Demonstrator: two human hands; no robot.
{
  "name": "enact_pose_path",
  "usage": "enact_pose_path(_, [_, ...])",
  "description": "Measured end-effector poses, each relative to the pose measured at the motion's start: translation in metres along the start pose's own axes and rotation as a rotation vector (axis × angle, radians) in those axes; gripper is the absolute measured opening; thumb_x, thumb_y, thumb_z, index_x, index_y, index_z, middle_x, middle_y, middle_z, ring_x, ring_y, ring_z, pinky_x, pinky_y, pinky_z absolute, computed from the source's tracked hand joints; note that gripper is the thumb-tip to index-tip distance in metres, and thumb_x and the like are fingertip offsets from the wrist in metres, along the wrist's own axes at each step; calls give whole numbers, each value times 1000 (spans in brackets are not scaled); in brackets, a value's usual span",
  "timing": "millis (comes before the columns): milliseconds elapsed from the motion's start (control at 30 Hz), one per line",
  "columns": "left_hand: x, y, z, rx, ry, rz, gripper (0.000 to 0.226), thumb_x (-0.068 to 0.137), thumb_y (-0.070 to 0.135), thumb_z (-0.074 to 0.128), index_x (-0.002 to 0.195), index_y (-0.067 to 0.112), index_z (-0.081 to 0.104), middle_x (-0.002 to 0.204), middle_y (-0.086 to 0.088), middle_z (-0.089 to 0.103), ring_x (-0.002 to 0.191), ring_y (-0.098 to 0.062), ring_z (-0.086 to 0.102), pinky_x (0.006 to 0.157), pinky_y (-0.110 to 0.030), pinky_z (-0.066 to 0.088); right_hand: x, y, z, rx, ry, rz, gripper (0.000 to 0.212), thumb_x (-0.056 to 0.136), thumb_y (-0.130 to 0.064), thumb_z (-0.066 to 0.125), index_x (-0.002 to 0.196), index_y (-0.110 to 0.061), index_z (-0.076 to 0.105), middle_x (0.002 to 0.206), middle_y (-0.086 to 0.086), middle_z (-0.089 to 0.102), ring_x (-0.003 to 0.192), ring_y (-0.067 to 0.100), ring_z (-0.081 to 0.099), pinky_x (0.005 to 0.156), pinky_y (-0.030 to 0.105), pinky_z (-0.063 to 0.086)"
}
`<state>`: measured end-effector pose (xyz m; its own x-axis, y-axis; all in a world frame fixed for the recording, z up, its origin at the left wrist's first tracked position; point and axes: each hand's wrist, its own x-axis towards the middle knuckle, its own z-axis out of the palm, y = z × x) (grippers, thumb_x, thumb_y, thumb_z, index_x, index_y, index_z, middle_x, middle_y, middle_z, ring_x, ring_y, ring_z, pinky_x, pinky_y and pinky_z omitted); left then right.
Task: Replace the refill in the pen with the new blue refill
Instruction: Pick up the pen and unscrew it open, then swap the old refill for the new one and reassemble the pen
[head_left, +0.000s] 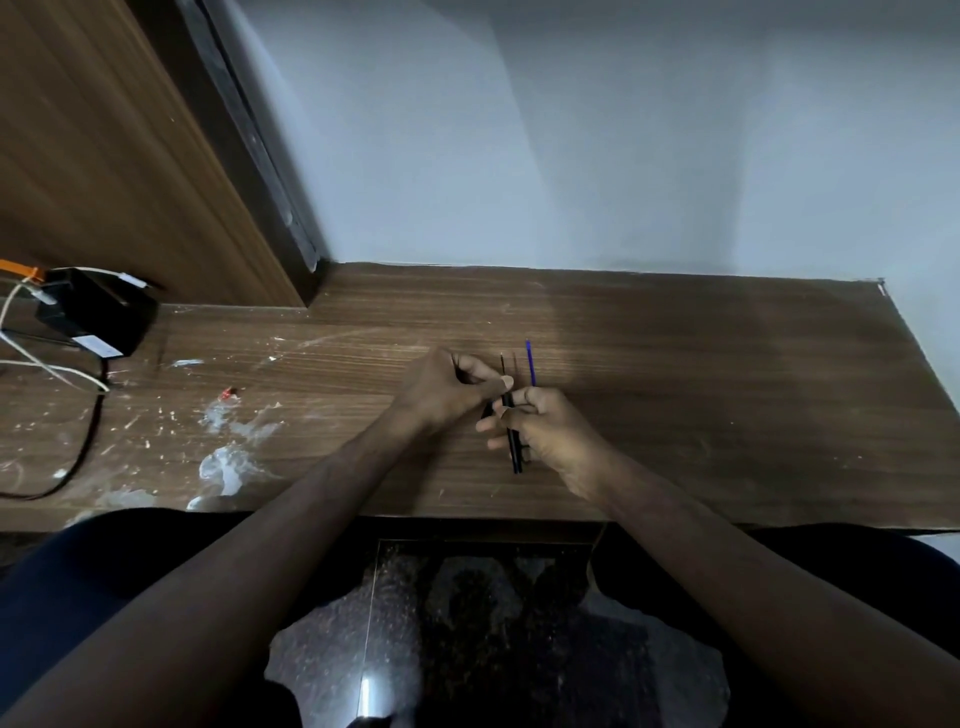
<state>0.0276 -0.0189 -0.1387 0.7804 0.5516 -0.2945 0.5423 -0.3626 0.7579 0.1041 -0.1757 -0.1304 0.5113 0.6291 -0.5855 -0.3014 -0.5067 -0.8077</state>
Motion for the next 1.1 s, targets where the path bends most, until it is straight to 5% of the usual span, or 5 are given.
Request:
enact_pose_path(267, [19, 2, -16, -98, 174, -67, 20, 86, 45, 85, 80, 27, 84, 83, 7, 83, 83, -14, 79, 85, -39, 65, -7, 18, -8, -155, 27, 77, 11, 107, -15, 54, 113, -12, 63, 96, 9, 82, 79, 19, 79, 70, 38, 65])
enact_pose_path(567, [38, 2, -7, 260, 214, -115, 24, 88, 56, 78, 82, 33, 79, 90, 5, 81, 89, -18, 74, 71, -31, 55, -15, 25, -20, -235, 39, 78, 9, 106, -18, 56, 107, -13, 64, 94, 6, 81, 72, 13, 77, 61, 32, 64])
enact_pose_path(733, [37, -1, 0, 363, 216, -117, 27, 88, 58, 79, 98, 34, 83, 96, 8, 81, 87, -14, 72, 62, -28, 54, -4, 27, -27, -394, 86, 7, 9, 105, -19, 58, 105, -18, 67, 91, 2, 81, 70, 7, 73, 54, 17, 52])
enact_pose_path(933, [31, 0, -7, 368, 220, -66, 27, 92, 55, 76, 103, 31, 83, 101, 6, 81, 91, -15, 71, 68, -33, 58, 12, 30, -38, -654, 349, -231, 5, 95, -13, 71, 96, -9, 71, 86, -3, 71, 75, 8, 64, 59, 2, 43])
enact_pose_path(1100, [16, 8, -25, 347, 206, 0, 24, 89, 59, 73, 72, 43, 67, 98, 6, 81, 93, -19, 75, 80, -44, 66, 20, 32, -35, -632, 468, -280, 15, 91, -18, 80, 84, -10, 69, 75, -3, 69, 69, 10, 66, 62, 11, 47])
